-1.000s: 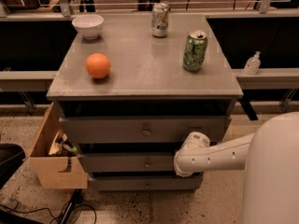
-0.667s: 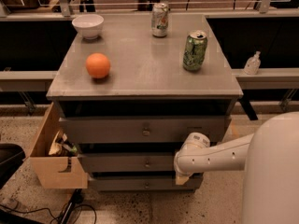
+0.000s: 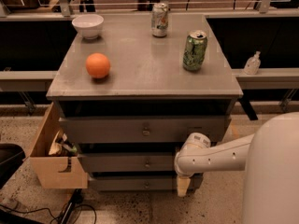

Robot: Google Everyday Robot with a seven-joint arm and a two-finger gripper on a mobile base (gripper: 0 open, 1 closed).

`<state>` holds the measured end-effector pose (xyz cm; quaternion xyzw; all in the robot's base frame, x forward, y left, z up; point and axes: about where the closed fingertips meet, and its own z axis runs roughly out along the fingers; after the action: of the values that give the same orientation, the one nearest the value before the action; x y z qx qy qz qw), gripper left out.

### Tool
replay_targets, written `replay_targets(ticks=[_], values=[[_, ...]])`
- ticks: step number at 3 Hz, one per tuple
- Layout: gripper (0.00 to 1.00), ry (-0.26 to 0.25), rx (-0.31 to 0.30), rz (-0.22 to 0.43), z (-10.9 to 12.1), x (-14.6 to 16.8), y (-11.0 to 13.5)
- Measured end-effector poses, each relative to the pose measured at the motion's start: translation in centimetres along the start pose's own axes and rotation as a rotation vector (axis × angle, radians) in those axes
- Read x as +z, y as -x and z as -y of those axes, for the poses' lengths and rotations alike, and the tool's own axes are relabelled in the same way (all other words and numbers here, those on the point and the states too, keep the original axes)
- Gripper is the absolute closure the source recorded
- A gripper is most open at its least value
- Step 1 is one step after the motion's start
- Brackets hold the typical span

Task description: Open middle drawer

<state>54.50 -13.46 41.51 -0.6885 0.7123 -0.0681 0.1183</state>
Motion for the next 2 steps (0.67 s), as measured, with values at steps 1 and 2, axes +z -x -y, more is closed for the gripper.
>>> replay_targets(ticks=[1,2], values=[[0.0,-0.022,-0.035,-0.042,1.7,-0.5,-0.4],[0.0,-0.028,-0.066,-0.084,2.8,-1.4,-0.9]])
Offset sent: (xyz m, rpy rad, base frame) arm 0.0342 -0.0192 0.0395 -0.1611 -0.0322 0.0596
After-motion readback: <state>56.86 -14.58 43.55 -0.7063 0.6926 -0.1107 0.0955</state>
